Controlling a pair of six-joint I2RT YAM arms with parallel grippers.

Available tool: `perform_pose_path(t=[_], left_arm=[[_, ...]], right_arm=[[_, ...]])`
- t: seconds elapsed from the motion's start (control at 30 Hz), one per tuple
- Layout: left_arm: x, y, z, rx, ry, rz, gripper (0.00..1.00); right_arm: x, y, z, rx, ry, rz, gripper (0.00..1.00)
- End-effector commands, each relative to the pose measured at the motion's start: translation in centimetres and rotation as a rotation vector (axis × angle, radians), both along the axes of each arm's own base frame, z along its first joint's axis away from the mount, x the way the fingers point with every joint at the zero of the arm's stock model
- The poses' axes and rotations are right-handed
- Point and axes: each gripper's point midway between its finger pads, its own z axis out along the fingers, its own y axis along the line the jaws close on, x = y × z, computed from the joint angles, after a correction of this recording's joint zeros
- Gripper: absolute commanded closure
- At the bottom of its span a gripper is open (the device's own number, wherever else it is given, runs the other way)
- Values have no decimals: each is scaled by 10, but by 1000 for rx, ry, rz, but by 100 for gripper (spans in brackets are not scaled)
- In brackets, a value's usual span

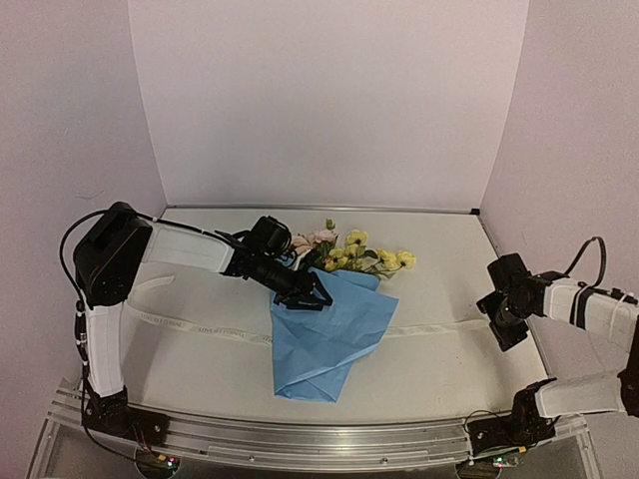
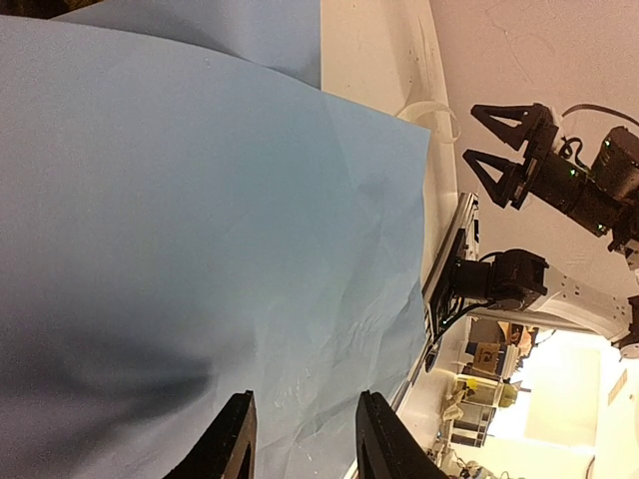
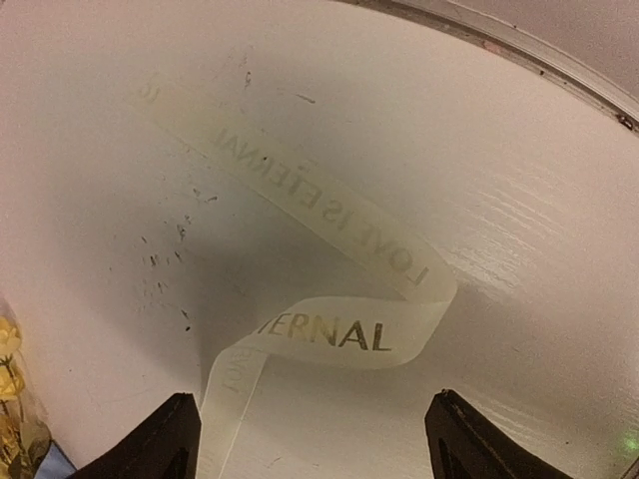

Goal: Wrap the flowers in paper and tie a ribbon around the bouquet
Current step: Pick up the right side of the ribbon from the center of the board.

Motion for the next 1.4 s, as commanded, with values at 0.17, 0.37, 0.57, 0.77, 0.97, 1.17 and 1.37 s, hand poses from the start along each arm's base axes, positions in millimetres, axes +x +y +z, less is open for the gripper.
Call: perform_pose_path(t=[0.17, 0.37, 0.57, 0.77, 0.97, 1.17, 1.37], left_arm=[[4, -10, 21, -61, -64, -34, 64], [4, -10, 28, -67, -78, -38, 65], [5, -8, 35, -68, -99, -24, 65], [14, -1, 54, -96, -144, 36, 64], [41, 37, 86, -129, -197, 200, 61], [72, 124, 93, -48, -200, 538, 58], [66, 289, 47, 307, -149, 1062, 51]], right_arm=[[-22, -31, -4, 26, -2, -266, 10], [-13, -28, -13, 80, 28, -297, 11], [-14, -40, -25, 69, 53, -328, 36], [6, -45, -11, 17, 25, -271, 93], [15, -49, 13, -24, -49, -221, 100], [31, -38, 50, -90, -151, -118, 100], [49, -7, 97, -200, -250, 27, 100]])
